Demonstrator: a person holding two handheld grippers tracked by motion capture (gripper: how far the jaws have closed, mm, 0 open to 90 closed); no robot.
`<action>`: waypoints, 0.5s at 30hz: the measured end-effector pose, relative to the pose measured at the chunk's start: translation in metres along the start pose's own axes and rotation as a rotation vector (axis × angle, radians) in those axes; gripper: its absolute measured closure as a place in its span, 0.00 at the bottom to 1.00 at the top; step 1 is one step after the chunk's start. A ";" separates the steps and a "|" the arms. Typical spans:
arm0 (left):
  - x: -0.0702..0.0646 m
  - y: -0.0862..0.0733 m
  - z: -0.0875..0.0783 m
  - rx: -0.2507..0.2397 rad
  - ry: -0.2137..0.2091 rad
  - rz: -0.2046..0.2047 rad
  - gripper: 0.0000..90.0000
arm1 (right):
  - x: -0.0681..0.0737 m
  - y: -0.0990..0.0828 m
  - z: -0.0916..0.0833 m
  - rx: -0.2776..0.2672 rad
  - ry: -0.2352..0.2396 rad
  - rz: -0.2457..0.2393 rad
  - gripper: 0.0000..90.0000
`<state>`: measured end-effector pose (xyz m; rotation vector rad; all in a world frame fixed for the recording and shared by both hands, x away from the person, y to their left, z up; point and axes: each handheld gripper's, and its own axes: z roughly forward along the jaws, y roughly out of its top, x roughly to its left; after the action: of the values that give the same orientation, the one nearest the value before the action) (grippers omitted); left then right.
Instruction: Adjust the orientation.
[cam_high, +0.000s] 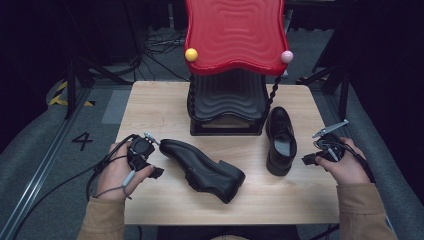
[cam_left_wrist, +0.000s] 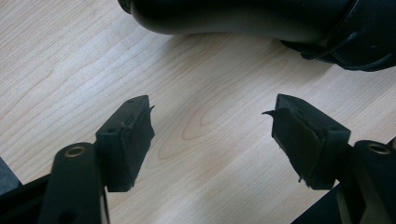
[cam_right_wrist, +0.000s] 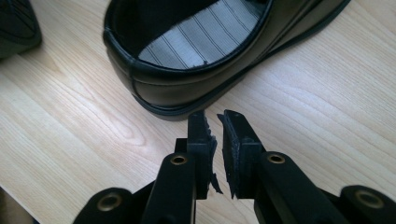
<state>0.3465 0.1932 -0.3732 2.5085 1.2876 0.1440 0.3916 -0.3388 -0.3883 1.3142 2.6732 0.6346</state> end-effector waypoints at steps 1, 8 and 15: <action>0.000 0.000 0.000 0.000 0.000 0.000 0.30 | 0.000 0.000 0.000 0.000 0.000 0.000 0.90; 0.000 0.001 0.001 0.000 0.004 0.010 0.30 | 0.003 -0.002 -0.002 -0.007 0.038 0.009 0.93; -0.001 0.001 0.000 -0.010 -0.001 0.017 0.30 | 0.014 0.001 -0.009 -0.050 0.103 -0.007 0.96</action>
<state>0.3468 0.1922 -0.3724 2.5116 1.2626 0.1525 0.3811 -0.3308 -0.3785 1.2938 2.7209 0.7831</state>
